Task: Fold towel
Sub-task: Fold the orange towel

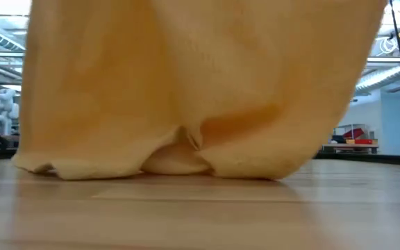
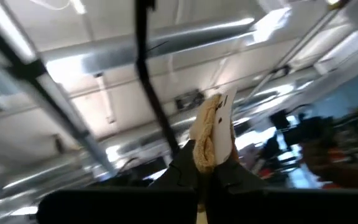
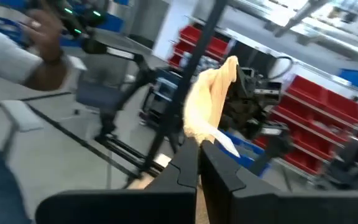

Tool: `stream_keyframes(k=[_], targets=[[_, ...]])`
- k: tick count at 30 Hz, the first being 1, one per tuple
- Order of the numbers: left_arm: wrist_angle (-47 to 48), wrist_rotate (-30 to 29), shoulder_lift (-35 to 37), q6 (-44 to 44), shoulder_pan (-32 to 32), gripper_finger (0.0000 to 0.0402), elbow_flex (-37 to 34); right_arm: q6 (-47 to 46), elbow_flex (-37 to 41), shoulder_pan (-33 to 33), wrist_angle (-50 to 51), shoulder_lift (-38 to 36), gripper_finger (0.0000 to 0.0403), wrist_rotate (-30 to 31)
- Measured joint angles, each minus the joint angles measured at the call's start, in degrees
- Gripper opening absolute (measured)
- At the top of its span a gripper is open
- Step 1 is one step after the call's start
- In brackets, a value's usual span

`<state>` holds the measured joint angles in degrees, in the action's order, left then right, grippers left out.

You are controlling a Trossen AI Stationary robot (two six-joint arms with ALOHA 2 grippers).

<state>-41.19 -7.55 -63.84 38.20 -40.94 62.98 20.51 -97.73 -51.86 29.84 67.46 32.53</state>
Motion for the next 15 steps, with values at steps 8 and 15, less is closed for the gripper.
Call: stream_keyframes(k=[8,15], targets=[[1.1,2.4,0.0,9.2,-1.8,0.0001,0.0,6.4,0.0,0.0,-3.5,0.0,0.0000,0.5],[-5.4,-13.4,0.0,25.7,1.8,0.0001,0.0,17.2,0.0,1.2,-3.6,0.5,0.0000,24.0]])
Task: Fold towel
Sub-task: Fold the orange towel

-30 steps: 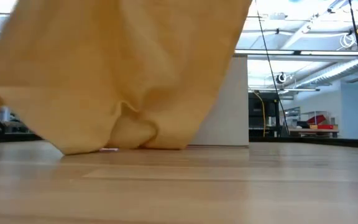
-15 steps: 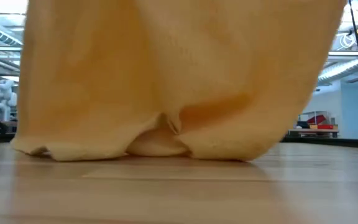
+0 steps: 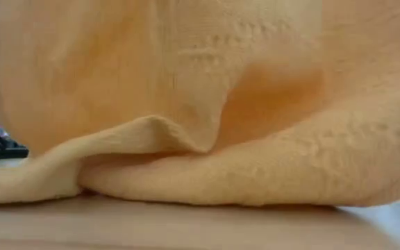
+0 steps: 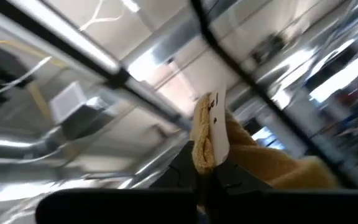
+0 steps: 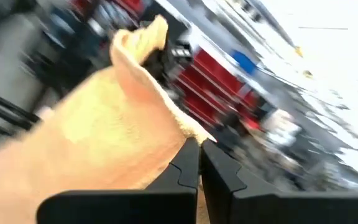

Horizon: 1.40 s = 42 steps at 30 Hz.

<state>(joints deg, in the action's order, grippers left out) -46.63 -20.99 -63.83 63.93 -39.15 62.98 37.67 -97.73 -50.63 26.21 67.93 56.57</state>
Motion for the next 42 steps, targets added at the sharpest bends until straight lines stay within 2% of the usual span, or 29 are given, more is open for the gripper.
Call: stream_keyframes(k=[2,6,8,11,14,17,20,24,26,33,38,42], targets=[[-1.9,-2.0,-0.1,2.5,3.4,0.0001,0.0,2.8,0.0,1.0,0.7,0.0,0.0000,2.5],[-7.7,-2.3,-0.1,3.6,11.8,0.0001,0.0,9.9,0.0,3.4,0.5,0.0,0.0000,9.4],[-10.9,-0.7,0.0,1.8,16.2,0.0001,0.0,13.1,0.0,5.1,-0.4,0.0,0.0000,11.1],[-15.5,4.7,-0.1,-4.5,21.8,0.0001,0.0,17.4,0.0,6.6,-4.3,0.0,0.0000,11.1],[-21.0,11.3,0.1,-13.9,24.6,0.0001,0.0,21.3,0.0,6.8,-9.3,0.0,0.0000,8.9],[-21.3,16.8,1.0,-23.4,24.8,0.0001,0.0,20.8,0.0,6.8,-10.7,-0.1,0.0000,-0.2],[-18.3,21.7,1.0,-31.5,23.5,0.0001,0.0,15.8,0.0,6.4,-10.1,-0.2,0.0000,-8.7],[-9.7,29.5,0.9,-39.9,19.4,0.0001,0.0,6.1,0.0,5.8,-4.6,-0.4,0.0000,-16.6],[-3.8,31.2,0.9,-42.0,17.0,0.0001,0.0,0.2,0.0,5.8,-1.0,-0.3,0.0000,-19.4],[14.4,31.4,-1.2,-42.8,8.4,0.0001,0.0,-21.0,0.0,5.9,12.7,0.0,0.0000,-26.9],[24.4,30.4,-3.2,-43.4,4.6,0.0001,0.0,-31.4,0.0,5.9,19.2,1.0,0.0000,-31.5],[33.3,26.5,-4.4,-49.3,2.1,0.0001,0.0,-37.2,0.0,5.8,22.8,3.2,0.0000,-34.6]])
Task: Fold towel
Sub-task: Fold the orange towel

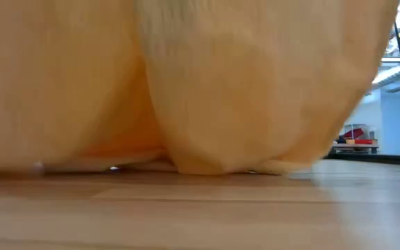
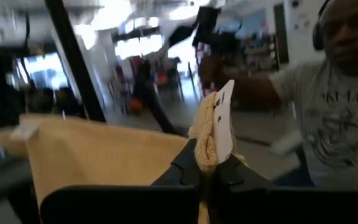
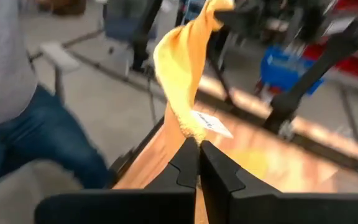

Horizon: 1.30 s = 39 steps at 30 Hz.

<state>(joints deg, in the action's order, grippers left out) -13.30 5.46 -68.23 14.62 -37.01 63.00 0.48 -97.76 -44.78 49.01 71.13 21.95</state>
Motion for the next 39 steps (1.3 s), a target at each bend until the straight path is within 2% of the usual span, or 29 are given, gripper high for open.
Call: stream_keyframes(k=[8,15,21,28,39], targets=[[11.8,-5.6,-3.6,-11.0,-3.6,0.0001,0.0,-9.6,0.0,0.1,5.5,7.6,0.0000,-6.4],[12.7,-10.3,-10.5,-24.7,-4.7,0.0001,0.0,-17.9,0.0,0.0,7.8,15.5,0.0000,-10.9],[12.8,-19.1,-17.5,-37.4,-5.1,0.0006,0.0,-21.6,0.0,-0.7,9.3,21.9,0.0000,-11.8],[15.6,-25.3,-22.8,-39.9,-6.0,0.0079,0.0,-23.9,0.0,-1.1,9.6,28.0,0.0000,-11.8],[21.9,-29.5,-23.2,-41.3,-6.6,0.0206,0.0,-31.1,0.0,-4.7,10.7,35.3,0.0000,-11.4]])
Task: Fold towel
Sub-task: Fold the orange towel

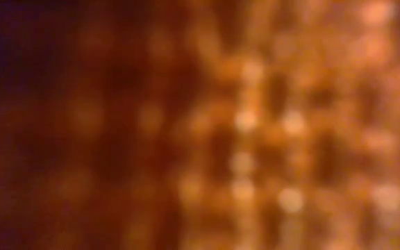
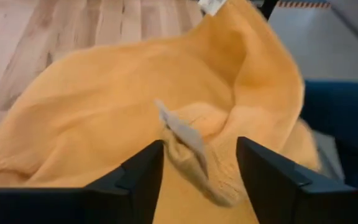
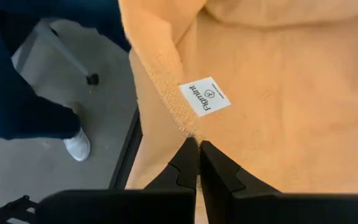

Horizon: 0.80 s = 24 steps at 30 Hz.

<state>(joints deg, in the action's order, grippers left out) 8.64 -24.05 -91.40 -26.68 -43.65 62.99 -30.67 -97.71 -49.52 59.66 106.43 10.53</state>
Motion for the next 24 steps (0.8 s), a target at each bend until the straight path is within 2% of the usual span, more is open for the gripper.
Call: stream_keyframes(k=[6,11,16,18,20,22,24], targets=[[6.6,-0.1,0.0,3.8,-0.3,0.0236,0.0,-5.5,0.0,-2.4,2.0,2.6,0.0000,0.2],[13.0,-4.8,0.0,8.8,-0.4,0.0238,0.0,-11.1,0.5,-4.9,3.7,3.0,0.0000,1.9],[18.5,-9.4,0.0,10.1,0.2,0.0238,0.0,-14.9,0.6,-6.7,4.9,3.0,0.0000,3.6],[21.4,-6.4,0.0,10.7,0.7,0.0238,0.0,-16.3,0.6,-7.2,5.7,3.0,0.0000,5.0],[22.7,-0.2,0.0,11.8,1.0,0.0238,-0.1,-16.8,0.6,-7.6,6.0,3.0,0.0000,6.2],[20.7,4.2,0.0,12.2,0.9,0.0238,-1.2,-16.9,0.6,-7.6,6.1,3.0,0.0000,6.3],[17.1,6.0,0.0,12.6,0.2,0.0238,-3.0,-17.3,0.6,-7.6,6.3,3.0,0.0000,6.8]])
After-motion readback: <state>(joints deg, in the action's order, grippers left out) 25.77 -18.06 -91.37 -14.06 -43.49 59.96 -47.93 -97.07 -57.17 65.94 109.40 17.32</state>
